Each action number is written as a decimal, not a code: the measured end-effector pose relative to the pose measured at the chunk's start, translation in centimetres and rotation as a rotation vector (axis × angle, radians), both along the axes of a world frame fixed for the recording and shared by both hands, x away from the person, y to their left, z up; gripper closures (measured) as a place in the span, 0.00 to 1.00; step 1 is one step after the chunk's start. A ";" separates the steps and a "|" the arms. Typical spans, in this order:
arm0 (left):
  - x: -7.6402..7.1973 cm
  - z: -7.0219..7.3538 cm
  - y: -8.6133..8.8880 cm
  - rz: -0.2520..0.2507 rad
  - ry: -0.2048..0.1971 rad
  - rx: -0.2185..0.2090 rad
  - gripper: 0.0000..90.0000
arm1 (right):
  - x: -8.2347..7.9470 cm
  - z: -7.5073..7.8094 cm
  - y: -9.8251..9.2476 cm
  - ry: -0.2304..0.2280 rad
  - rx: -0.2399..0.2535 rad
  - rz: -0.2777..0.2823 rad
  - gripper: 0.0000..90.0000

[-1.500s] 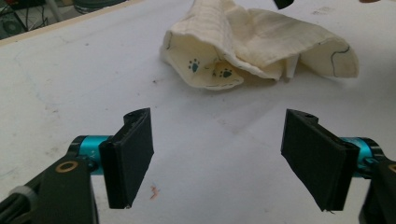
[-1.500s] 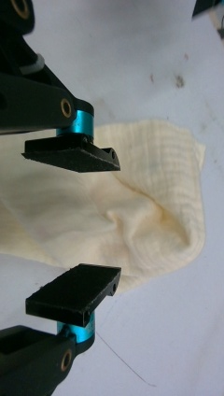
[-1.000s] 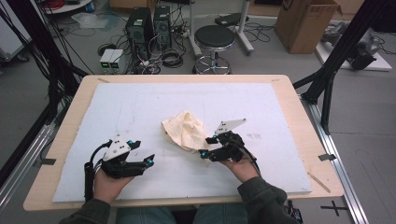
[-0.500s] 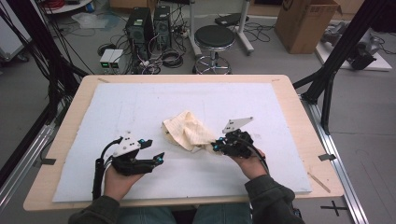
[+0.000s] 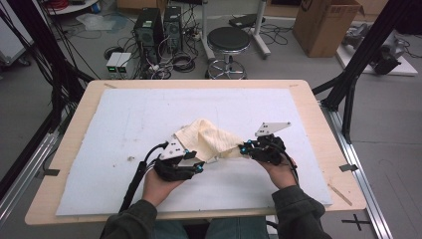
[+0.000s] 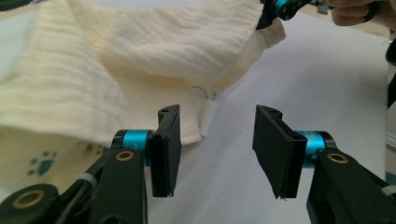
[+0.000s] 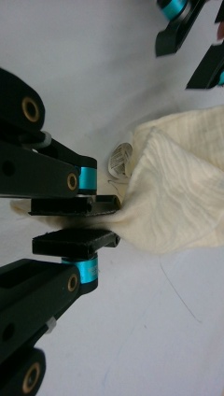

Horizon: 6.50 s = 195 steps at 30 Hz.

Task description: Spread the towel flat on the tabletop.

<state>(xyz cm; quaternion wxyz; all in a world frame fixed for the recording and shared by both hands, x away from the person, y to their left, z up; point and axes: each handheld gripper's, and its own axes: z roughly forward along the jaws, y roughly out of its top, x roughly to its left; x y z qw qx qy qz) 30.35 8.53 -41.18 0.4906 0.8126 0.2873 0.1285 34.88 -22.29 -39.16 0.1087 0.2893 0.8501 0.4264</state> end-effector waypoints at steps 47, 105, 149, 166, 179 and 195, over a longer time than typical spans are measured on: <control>-0.1 2.6 5.5 -0.036 -0.042 0.168 0.94 | -1.3 1.0 1.2 -0.056 0.053 0.094 0.89; 2.6 -1.4 10.6 0.144 0.029 0.059 0.58 | 6.0 -1.2 8.3 0.031 -0.068 0.040 0.64; -4.0 -0.4 10.8 0.014 0.089 0.077 0.96 | 2.6 -1.5 0.3 0.085 -0.141 -0.018 0.95; 3.5 -1.0 8.0 0.144 0.241 0.086 0.53 | 2.7 -2.8 -0.1 0.085 -0.099 -0.022 0.95; 4.2 0.3 9.0 0.320 0.165 0.021 0.97 | 2.5 -2.2 0.0 0.055 -0.044 -0.015 0.95; 2.9 -1.8 4.5 0.038 0.262 0.163 0.72 | 2.5 -2.8 -0.2 0.072 -0.091 -0.035 0.95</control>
